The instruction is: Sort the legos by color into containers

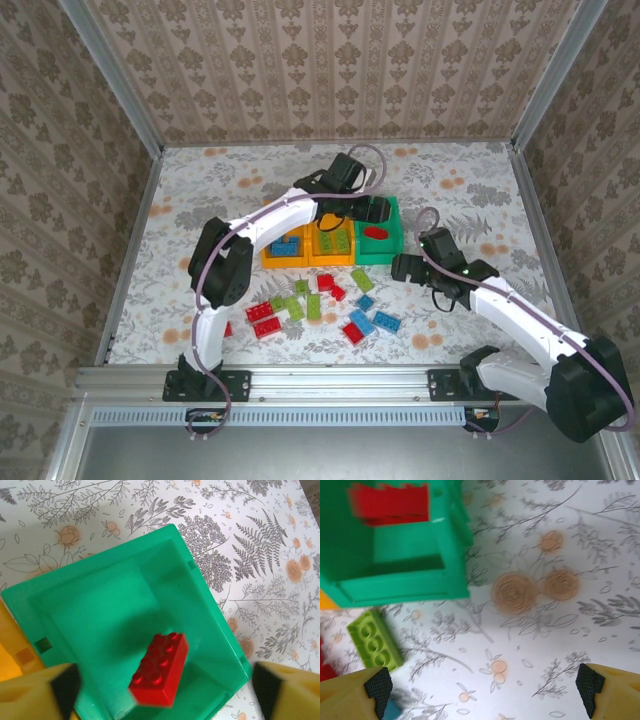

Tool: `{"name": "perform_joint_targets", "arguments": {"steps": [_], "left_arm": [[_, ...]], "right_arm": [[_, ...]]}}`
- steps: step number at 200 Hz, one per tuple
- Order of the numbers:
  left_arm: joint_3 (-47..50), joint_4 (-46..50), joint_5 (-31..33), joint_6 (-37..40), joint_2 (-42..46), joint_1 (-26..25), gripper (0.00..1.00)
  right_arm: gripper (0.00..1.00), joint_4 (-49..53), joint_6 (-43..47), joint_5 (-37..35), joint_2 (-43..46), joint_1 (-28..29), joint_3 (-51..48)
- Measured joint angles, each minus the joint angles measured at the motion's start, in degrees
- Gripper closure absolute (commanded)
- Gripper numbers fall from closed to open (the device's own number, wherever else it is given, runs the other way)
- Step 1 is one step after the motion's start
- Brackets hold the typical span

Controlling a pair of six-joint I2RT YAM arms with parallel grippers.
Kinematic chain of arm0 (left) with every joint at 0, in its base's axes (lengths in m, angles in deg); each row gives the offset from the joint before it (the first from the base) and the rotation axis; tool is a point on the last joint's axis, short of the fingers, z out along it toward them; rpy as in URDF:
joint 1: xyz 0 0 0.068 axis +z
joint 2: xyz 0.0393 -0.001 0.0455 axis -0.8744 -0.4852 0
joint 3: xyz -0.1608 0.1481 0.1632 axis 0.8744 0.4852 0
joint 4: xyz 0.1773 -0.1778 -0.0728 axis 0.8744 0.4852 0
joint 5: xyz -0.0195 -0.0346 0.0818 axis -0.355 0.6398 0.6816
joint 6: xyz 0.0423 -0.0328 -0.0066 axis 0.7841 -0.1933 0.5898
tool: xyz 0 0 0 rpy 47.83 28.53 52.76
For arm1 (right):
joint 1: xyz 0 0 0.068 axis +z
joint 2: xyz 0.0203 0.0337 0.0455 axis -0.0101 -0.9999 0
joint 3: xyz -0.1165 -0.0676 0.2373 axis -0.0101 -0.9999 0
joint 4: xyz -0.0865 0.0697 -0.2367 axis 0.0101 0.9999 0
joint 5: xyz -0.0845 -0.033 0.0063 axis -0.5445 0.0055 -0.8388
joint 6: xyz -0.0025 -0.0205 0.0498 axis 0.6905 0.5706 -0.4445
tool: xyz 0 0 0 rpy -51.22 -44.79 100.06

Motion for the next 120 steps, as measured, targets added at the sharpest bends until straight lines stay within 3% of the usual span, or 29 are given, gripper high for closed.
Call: {"name": "perform_joint_targets", "arguments": {"steps": [31,120], "left_arm": [[3.0,-0.8,1.2,-0.1,2.0,0.0,0.00],[24.7,-7.7,1.7,-0.7,19.8,3.0,0.00]], "right_arm": [[0.04,3.2,-2.1,-0.2,0.7,6.3,0.0],[0.12,12.2,-8.7,-1.1,5.7,25.4,-2.4]]}}
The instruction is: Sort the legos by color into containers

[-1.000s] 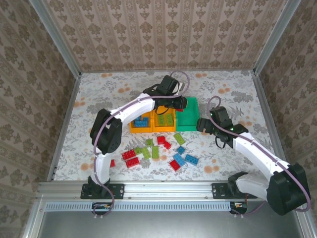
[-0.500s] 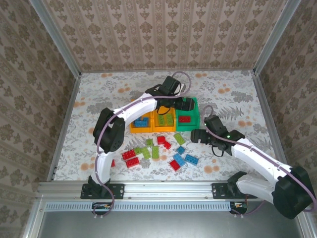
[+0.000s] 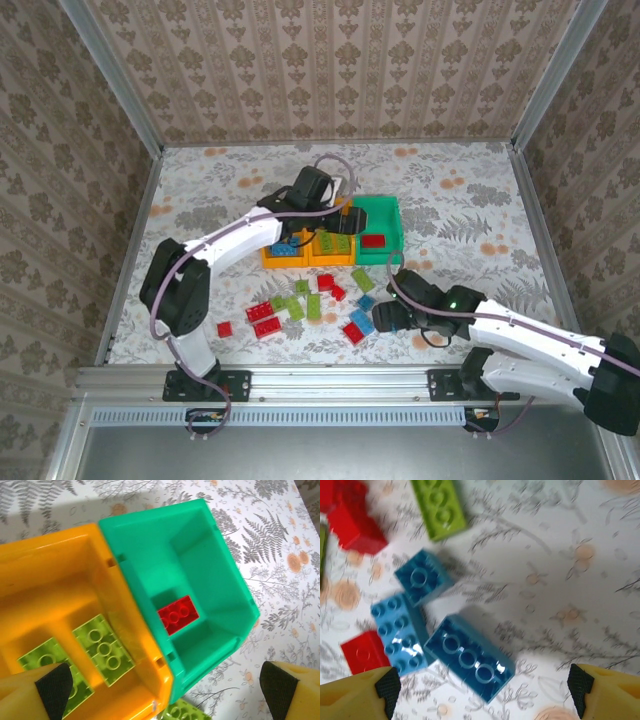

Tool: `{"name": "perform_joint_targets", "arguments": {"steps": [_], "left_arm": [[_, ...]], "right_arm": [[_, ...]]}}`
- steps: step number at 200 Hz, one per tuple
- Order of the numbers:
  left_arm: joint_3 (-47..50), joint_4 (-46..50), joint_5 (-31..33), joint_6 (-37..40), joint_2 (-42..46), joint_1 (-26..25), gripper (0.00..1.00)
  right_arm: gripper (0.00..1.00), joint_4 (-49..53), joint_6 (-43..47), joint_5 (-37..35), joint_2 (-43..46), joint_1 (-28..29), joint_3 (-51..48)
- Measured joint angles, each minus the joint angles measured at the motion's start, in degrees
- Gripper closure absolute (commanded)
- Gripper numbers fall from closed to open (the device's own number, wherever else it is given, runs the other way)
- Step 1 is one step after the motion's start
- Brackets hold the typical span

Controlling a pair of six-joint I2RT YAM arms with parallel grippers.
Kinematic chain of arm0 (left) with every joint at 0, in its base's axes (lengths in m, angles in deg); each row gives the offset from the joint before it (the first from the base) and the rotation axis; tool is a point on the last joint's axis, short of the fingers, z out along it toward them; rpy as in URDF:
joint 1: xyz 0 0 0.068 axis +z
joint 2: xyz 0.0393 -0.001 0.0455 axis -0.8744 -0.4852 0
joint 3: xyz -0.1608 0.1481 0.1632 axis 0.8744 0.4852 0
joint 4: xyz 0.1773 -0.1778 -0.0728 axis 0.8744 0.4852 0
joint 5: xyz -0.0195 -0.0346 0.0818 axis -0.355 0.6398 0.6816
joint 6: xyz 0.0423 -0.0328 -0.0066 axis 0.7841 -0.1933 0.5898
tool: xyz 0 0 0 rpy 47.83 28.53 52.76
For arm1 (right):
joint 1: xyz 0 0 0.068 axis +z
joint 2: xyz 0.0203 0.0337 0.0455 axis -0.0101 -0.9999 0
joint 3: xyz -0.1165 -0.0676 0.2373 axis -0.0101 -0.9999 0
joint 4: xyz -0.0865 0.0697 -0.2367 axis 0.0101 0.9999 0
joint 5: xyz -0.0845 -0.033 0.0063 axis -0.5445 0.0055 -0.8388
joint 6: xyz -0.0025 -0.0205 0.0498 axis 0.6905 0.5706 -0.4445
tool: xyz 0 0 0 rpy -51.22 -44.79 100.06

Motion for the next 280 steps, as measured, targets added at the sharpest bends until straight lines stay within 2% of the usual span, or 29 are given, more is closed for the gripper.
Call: {"name": "perform_joint_targets", "arguments": {"steps": [52,127,217,247,280], "left_arm": [[6.3,-0.7,-0.6,-0.2,3.6,0.6,0.00],[11.2,-3.3,-1.9,-1.7,7.3,1.7,0.00],[13.7,-4.1,-2.2,-2.5,8.6,2.1,0.00],[14.5,-4.3,-2.1,-2.6,9.7,2.4,0.00],[14.9,-4.4,-2.1,-2.8,10.7,2.6,0.00]], "right_arm": [[0.13,1.7,-1.4,-3.1,-6.0,5.2,0.0],[0.21,-0.1,2.2,-3.6,-7.9,5.9,0.0],[0.14,-0.3,3.4,-3.9,-17.0,5.9,2.6],[0.17,-0.8,4.1,-4.1,-20.6,5.9,3.3],[0.26,-1.5,4.7,-4.4,-23.2,5.9,3.5]]}}
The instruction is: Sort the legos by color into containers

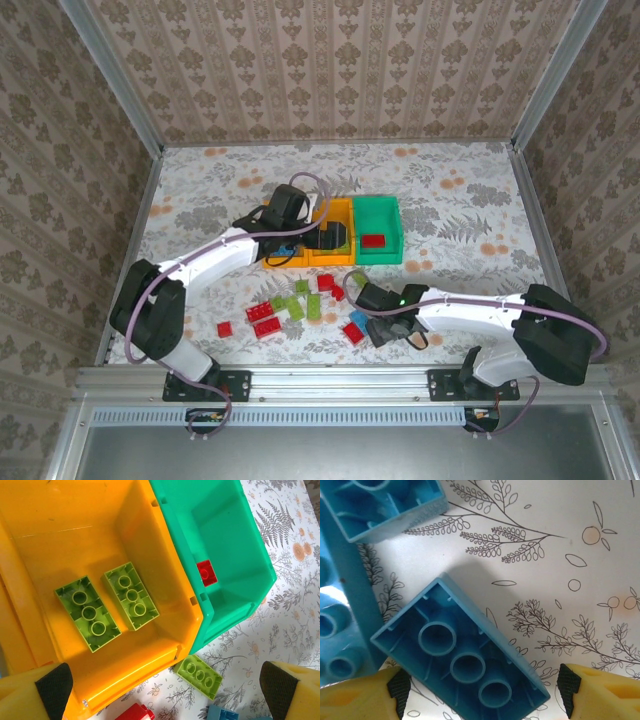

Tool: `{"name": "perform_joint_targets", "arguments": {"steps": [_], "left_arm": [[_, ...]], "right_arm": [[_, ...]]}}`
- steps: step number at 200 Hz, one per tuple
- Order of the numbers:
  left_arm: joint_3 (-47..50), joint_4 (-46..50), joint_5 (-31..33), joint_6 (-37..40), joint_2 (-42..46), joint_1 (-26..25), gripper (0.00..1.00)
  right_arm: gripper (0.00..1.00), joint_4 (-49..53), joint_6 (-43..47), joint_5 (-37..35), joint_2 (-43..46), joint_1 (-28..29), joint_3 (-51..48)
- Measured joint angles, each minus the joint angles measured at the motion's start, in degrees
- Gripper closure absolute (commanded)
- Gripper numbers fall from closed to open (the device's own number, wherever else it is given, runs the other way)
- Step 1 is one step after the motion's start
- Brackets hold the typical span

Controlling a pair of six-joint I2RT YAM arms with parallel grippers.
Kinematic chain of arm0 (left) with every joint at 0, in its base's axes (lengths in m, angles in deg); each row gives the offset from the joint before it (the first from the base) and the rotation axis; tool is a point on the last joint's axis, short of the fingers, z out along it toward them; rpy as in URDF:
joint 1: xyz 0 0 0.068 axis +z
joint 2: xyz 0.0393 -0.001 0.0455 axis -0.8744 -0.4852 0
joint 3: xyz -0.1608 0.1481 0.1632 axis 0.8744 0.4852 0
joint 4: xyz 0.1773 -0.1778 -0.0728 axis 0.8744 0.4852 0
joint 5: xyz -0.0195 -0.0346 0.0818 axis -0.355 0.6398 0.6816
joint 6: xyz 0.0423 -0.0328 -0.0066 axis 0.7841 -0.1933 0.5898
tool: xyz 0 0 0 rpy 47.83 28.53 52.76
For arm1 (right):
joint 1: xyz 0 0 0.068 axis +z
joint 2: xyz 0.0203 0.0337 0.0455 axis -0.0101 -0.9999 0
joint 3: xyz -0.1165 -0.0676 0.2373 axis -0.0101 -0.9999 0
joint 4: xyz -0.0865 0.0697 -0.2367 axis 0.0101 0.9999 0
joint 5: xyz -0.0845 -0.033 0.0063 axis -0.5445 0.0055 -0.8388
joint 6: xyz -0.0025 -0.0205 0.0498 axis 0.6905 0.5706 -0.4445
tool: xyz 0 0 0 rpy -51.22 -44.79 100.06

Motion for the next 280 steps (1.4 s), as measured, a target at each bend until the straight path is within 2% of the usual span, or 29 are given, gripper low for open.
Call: {"name": "perform_joint_targets", "arguments": {"steps": [50,80,107,149,206,235,257,280], "left_arm": [[0.8,-0.2,-0.4,-0.3,0.2,0.0,0.00],[0.8,-0.7,-0.7,-0.6,0.2,0.0,0.00],[0.9,-1.0,-0.7,-0.6,0.2,0.1,0.00],[1.1,-1.2,-0.7,-0.6,0.2,0.3,0.00],[1.2,-0.8,-0.3,-0.7,0.2,0.5,0.00],[3.7,-0.2,3.0,-1.6,2.6,1.5,0.00],[7.8,1.2,6.8,-2.6,7.3,3.2,0.00],[12.7,1.9,10.0,-3.3,13.7,5.4,0.00]], "right_arm": [[0.43,-0.5,0.6,-0.6,-2.4,0.7,1.6],[0.60,-1.5,0.4,-1.3,-2.7,0.6,1.8],[0.63,-1.8,0.0,-2.8,-2.7,0.6,1.8],[0.74,-1.8,-1.8,-4.3,-2.4,0.6,1.5],[0.77,-1.7,-2.9,-5.2,4.7,0.6,0.7],[0.77,-2.4,-1.6,-5.5,9.0,0.4,2.8],[0.77,-6.3,0.3,-4.6,8.1,-0.9,6.3],[0.77,-10.0,2.5,-1.4,1.9,-3.0,13.4]]}}
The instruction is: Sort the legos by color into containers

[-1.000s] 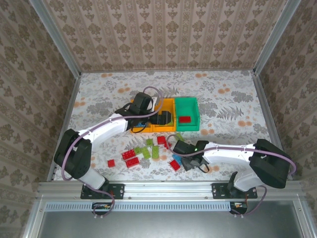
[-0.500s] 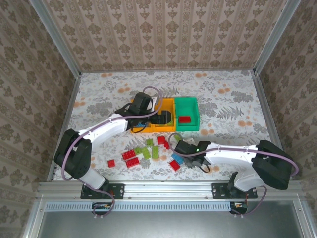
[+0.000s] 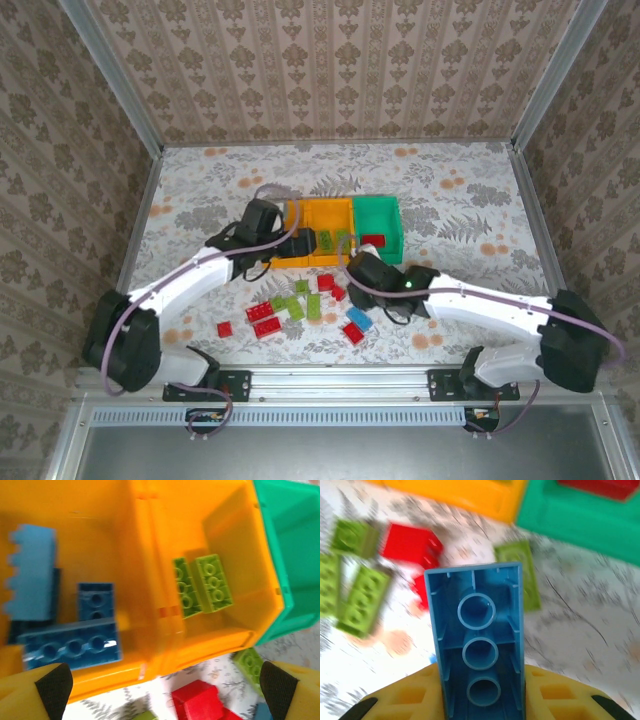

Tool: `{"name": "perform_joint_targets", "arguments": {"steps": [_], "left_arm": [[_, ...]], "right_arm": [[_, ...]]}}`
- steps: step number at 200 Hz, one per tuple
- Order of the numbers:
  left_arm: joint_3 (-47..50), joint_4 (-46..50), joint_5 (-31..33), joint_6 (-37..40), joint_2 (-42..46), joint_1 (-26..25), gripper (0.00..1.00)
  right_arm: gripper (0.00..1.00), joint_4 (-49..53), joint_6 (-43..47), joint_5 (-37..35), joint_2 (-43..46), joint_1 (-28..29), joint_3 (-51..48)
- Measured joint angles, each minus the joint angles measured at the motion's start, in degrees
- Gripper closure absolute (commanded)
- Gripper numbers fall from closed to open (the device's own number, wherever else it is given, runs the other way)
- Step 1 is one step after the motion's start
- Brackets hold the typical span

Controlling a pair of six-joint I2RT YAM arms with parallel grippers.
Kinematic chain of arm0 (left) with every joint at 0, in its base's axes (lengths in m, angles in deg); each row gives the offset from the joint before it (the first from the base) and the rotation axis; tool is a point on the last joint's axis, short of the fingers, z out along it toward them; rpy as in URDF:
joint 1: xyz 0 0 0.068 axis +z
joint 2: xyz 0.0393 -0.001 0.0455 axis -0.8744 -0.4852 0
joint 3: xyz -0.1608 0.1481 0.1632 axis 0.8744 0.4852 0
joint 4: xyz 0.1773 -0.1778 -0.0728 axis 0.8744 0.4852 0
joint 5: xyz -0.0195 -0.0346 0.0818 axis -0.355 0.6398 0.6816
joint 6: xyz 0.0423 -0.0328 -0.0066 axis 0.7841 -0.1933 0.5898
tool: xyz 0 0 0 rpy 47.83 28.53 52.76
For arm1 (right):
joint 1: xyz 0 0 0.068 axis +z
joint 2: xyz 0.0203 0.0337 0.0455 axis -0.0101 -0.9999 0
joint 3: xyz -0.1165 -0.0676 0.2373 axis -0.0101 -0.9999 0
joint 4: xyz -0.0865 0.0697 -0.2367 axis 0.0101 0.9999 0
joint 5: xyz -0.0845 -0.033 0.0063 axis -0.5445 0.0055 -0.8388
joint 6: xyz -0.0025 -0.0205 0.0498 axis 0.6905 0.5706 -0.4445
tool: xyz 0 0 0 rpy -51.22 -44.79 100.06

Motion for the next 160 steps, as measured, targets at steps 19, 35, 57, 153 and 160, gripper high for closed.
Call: {"name": "perform_joint_targets", "arguments": {"steps": [19,35,57,153,160], "left_arm": [[3.9,1.2,3.0,-0.4,5.6,1.9,0.00],[7.4,2.6,5.1,-1.0,10.1,4.1,0.00],[10.9,7.5,8.4,-2.2,15.1,7.1,0.00],[13.5,26.1,14.1,-8.1,19.8,9.0,0.00],[13.8,26.8,14.1,-8.4,19.8,9.0,0.00]], "right_arm": [[0.78,-3.5,1.4,4.0,-6.7,-1.4,7.0],[0.78,-5.5,2.1,8.0,-12.0,-2.8,13.0],[0.77,-7.4,2.3,12.1,-18.5,-4.6,21.2],[0.71,-5.6,-0.9,20.5,-42.3,-12.2,44.2],[0.70,-5.4,-1.2,20.6,-42.9,-12.3,45.4]]}}
